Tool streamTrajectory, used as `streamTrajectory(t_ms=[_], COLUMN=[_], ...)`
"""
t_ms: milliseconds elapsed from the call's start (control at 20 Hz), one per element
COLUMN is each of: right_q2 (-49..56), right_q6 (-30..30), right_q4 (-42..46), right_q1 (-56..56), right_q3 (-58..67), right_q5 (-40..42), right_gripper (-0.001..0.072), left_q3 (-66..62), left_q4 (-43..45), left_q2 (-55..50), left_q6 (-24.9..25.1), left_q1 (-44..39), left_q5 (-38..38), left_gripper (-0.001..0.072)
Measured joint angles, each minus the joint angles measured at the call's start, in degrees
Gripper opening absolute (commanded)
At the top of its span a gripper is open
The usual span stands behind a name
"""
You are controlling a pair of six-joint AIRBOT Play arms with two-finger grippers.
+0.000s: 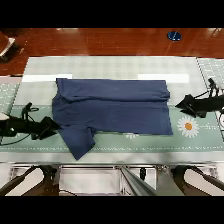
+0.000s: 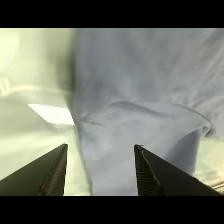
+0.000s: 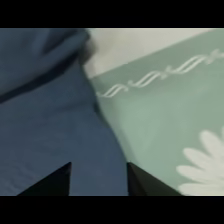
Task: Fold the shirts.
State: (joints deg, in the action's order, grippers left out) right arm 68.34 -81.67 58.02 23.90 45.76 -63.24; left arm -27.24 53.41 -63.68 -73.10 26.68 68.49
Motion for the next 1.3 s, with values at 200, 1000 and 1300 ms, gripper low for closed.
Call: streamTrajectory(t_ms=[200,1000,1300], right_q2=[-1.2,-0.1,1.4], right_q6=[1.7,0.2,2.1], right_q4=[-4.4,7.0,-1.6], right_q1=[0.1,3.2,-2.6], right_q3=[-4.3,-12.3,-13.0], right_q5=[1.4,-9.4,-0.4], right_gripper=[0.0409,0.0409,0.0019], left_q3=[6.4,9.5,8.5], left_q4=[-6.9,-12.7,-11.7], left_q2=[1.2,0.0,-0.1], left_q6=[2.4,3.2,3.5], left_q1=[-2.1,-11.3,-11.4], left_q5=[-4.0,-13.2,-13.2], left_gripper=[0.0439,0.0026,0.0027])
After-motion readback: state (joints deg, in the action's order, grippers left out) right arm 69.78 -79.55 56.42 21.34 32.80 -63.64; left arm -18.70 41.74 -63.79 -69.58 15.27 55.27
